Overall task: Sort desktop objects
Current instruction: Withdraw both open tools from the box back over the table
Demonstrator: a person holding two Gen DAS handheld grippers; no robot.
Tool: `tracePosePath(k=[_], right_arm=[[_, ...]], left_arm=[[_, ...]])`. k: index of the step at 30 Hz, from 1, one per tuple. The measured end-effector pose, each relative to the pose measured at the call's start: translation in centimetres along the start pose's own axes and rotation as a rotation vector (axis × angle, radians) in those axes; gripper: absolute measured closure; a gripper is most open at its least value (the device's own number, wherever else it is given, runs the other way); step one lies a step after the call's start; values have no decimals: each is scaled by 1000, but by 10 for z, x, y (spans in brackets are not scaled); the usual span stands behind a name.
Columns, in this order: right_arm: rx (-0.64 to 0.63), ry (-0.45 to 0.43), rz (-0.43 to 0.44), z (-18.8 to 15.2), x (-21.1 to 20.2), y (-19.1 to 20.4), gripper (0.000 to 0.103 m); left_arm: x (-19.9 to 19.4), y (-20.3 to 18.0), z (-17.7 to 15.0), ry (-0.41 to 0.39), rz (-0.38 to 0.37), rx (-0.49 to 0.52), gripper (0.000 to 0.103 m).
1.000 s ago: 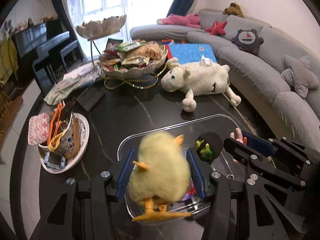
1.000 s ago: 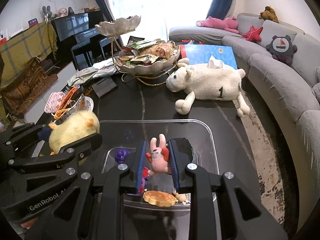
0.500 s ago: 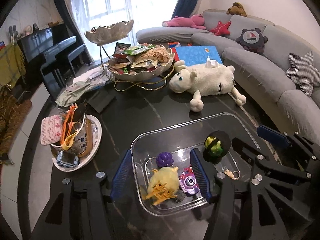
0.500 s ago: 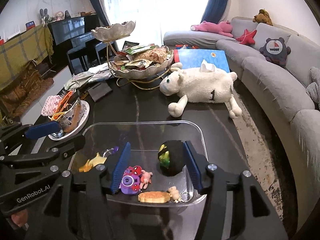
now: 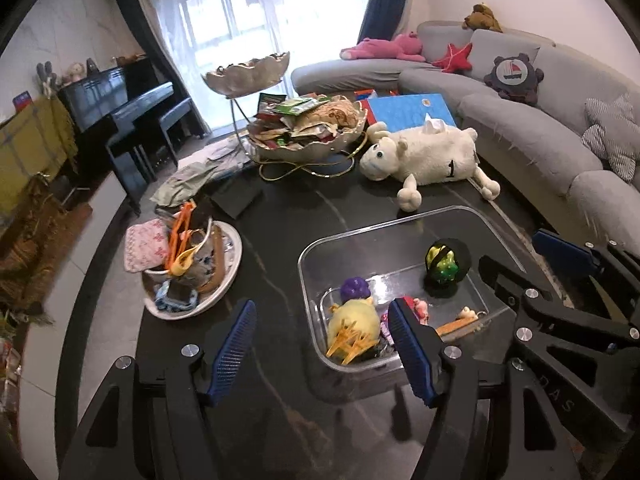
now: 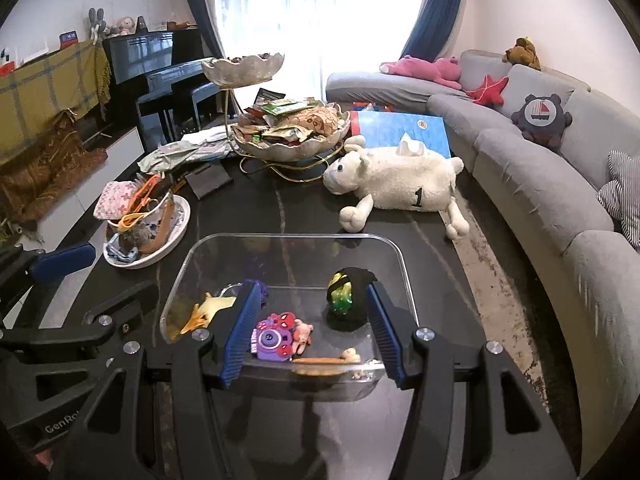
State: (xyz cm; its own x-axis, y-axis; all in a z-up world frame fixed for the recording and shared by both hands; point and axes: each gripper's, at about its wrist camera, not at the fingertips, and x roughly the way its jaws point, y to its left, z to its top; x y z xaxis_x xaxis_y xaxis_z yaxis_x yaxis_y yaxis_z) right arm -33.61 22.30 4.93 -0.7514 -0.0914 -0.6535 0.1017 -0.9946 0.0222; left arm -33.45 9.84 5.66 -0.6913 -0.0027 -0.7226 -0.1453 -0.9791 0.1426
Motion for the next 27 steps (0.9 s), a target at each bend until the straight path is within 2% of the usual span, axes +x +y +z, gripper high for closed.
tracePosePath(k=[8, 12, 16, 22, 27], right_arm=[[21, -47, -18, -14, -39, 12, 51], [29, -63, -42, -22, -56, 16, 49], [48, -68, -24, -31, -72, 19, 48], [46, -73, -19, -46, -95, 31, 48], [46, -79, -14, -58, -118, 39, 48]], left_arm=[[-34, 9, -16, -36, 1, -12, 31], [-53, 8, -25, -61, 24, 9, 30], [-76, 8, -39, -133, 69, 36, 29], [-104, 13, -61, -160, 123, 5, 29], [-126, 20, -79, -171, 111, -27, 29]])
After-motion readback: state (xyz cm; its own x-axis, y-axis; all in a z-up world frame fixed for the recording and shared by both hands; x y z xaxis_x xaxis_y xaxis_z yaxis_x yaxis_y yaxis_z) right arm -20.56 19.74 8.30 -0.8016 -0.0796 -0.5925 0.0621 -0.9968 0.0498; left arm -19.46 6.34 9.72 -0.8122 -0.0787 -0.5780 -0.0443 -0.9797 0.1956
